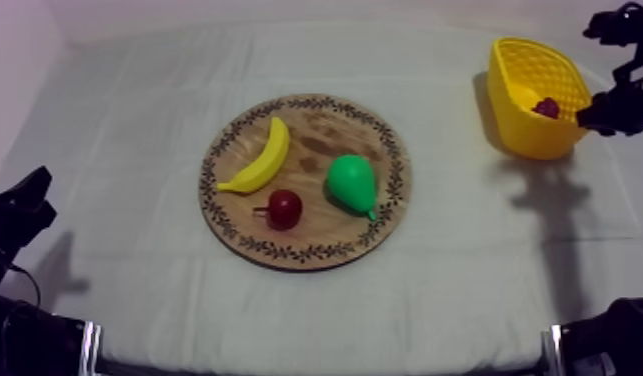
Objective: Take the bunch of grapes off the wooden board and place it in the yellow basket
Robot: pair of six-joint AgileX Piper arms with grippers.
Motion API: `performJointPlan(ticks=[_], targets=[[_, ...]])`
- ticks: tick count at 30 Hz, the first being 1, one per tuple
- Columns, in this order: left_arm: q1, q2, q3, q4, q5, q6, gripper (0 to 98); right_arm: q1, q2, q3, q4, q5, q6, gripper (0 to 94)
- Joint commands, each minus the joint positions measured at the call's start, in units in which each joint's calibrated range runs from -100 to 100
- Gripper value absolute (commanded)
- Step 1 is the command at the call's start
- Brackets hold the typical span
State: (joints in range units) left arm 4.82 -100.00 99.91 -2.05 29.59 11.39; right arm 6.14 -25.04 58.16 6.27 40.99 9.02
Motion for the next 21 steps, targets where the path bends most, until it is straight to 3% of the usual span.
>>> performJointPlan(ticks=[1, 16, 21], targets=[[0.0, 0.0, -0.02, -0.02, -0.01, 0.01, 0.1, -0.19, -2.67, 4.04, -0.04, -1.13, -0.29, 28.1], [0.0, 0.0, -0.02, -0.02, -0.01, 0.01, 0.1, -2.04, -22.0, 23.84, 1.61, -8.66, -3.83, 15.1], [0.0, 0.0, -0.02, -0.02, -0.01, 0.01, 0.1, -2.71, -29.73, 29.24, 0.77, -9.32, -4.41, 9.4]])
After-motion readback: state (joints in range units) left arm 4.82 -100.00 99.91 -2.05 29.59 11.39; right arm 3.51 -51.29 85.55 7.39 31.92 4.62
